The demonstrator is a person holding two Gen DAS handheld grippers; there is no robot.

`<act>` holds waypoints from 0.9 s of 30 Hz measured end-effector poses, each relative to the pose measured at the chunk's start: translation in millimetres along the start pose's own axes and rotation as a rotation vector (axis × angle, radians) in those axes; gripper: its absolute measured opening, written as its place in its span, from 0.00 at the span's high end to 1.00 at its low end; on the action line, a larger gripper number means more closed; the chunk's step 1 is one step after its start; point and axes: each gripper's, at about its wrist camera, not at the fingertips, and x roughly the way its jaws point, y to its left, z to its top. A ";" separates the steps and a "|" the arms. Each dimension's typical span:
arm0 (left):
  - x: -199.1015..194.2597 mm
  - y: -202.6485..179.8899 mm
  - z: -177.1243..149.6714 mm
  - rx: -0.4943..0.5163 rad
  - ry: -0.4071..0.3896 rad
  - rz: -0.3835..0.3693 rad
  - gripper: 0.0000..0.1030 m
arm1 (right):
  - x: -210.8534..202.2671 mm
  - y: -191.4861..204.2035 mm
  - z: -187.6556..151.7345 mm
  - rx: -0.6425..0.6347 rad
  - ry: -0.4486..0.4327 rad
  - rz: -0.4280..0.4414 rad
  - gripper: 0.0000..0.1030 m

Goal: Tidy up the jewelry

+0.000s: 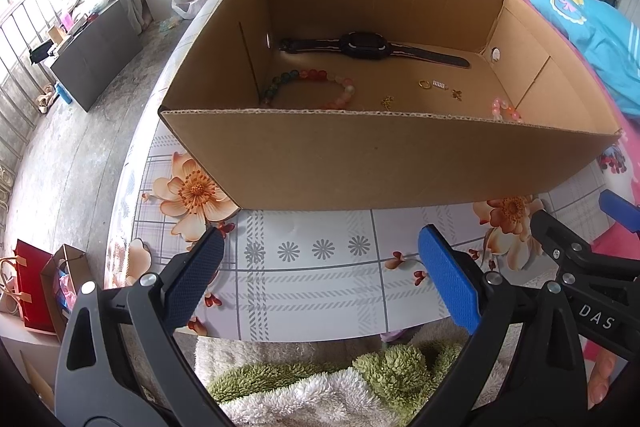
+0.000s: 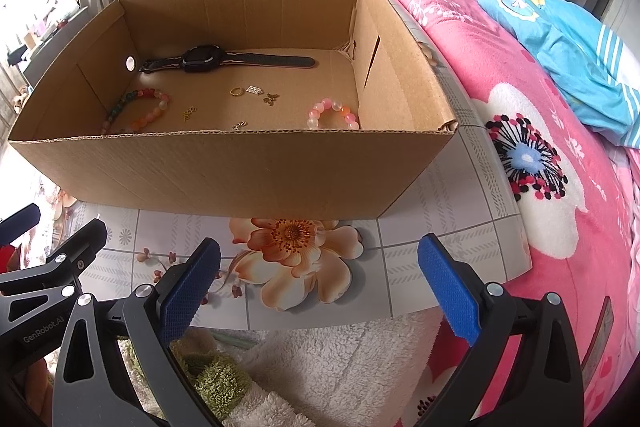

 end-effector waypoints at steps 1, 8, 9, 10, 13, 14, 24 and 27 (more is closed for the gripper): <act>0.2 -0.2 0.7 -0.001 0.000 0.000 0.09 | 0.0 -0.2 0.1 0.000 0.000 -0.001 0.06; 0.1 -0.6 0.6 -0.002 0.000 0.000 0.09 | -0.5 0.4 -0.5 0.001 0.000 0.000 0.06; 0.1 -0.5 0.8 -0.003 0.000 0.000 0.09 | -0.2 -0.6 -0.3 0.000 -0.001 -0.001 0.06; 0.1 -0.5 0.5 -0.003 0.000 0.000 0.09 | -0.2 -0.3 0.2 -0.001 0.000 -0.001 0.06; 0.1 -0.1 0.9 -0.002 0.000 0.001 0.09 | -0.2 0.1 0.4 0.000 0.000 0.000 0.06; 0.2 0.0 0.8 -0.001 0.001 0.000 0.09 | -0.3 0.0 0.3 0.000 0.000 0.000 0.06; 0.1 3.4 -0.1 -0.027 0.005 0.005 0.09 | -0.2 -0.9 0.9 -0.002 0.002 0.000 0.06; -0.1 2.2 -0.8 -0.025 0.006 0.006 0.09 | -0.4 -0.3 -0.7 -0.004 0.002 0.003 0.06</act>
